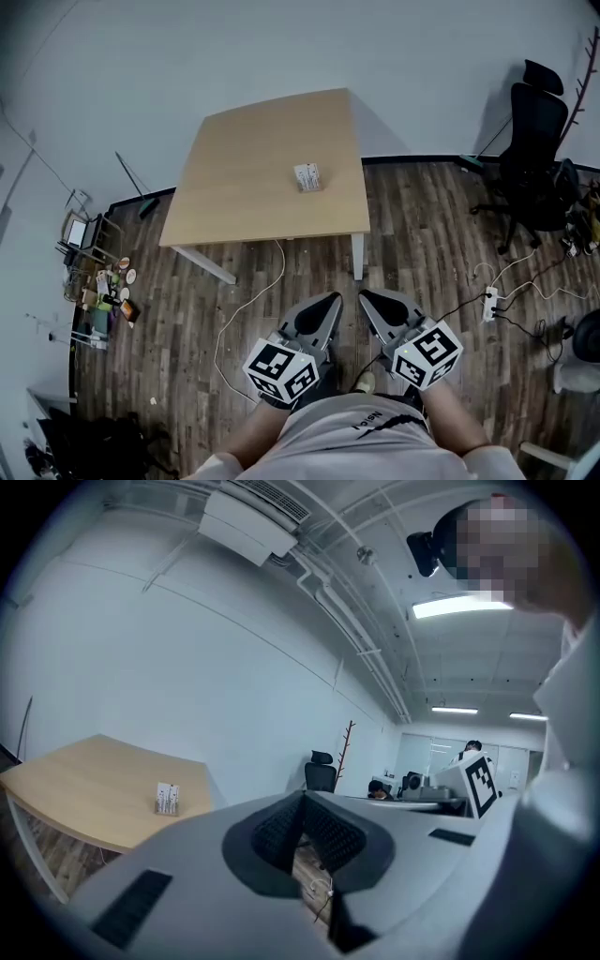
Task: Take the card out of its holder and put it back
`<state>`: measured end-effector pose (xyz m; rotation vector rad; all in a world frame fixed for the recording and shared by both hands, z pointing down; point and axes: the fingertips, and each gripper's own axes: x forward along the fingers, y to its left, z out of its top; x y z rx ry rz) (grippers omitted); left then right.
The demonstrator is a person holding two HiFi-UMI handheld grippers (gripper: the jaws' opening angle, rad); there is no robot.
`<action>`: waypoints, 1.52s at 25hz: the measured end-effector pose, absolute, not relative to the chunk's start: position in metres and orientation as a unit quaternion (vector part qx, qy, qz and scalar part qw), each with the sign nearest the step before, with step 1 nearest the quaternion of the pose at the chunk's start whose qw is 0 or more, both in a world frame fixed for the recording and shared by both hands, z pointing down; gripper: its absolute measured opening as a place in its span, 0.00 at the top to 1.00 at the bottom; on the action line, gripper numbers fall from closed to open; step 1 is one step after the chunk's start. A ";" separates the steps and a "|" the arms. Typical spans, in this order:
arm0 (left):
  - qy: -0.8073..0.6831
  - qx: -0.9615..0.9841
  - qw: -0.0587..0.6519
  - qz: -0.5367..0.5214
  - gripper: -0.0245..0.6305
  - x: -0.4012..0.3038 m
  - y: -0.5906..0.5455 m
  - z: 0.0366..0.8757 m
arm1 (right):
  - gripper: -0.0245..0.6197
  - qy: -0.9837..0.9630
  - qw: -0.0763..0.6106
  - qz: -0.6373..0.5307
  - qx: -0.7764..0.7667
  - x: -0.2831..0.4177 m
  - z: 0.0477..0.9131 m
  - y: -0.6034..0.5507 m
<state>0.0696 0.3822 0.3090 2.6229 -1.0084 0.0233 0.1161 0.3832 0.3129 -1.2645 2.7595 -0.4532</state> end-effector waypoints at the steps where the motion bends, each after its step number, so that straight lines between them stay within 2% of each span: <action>1: -0.355 0.920 0.165 0.009 0.94 0.068 0.378 0.309 | 0.94 0.898 0.037 -0.149 -0.411 0.115 0.314 0.379; 10: -0.361 0.919 0.157 0.005 0.94 0.036 0.322 0.319 | 0.94 0.902 0.035 -0.152 -0.403 0.085 0.322 0.328; 24: -0.328 0.930 0.167 0.004 0.94 -0.040 0.151 0.338 | 0.94 0.888 0.022 -0.149 -0.434 0.017 0.341 0.169; 30: -0.324 0.930 0.175 0.008 0.94 -0.058 0.107 0.354 | 0.94 0.882 -0.002 -0.144 -0.449 0.012 0.355 0.131; 38: -0.328 0.925 0.192 0.006 0.94 -0.045 0.057 0.373 | 0.94 0.885 -0.038 -0.140 -0.441 0.041 0.385 0.061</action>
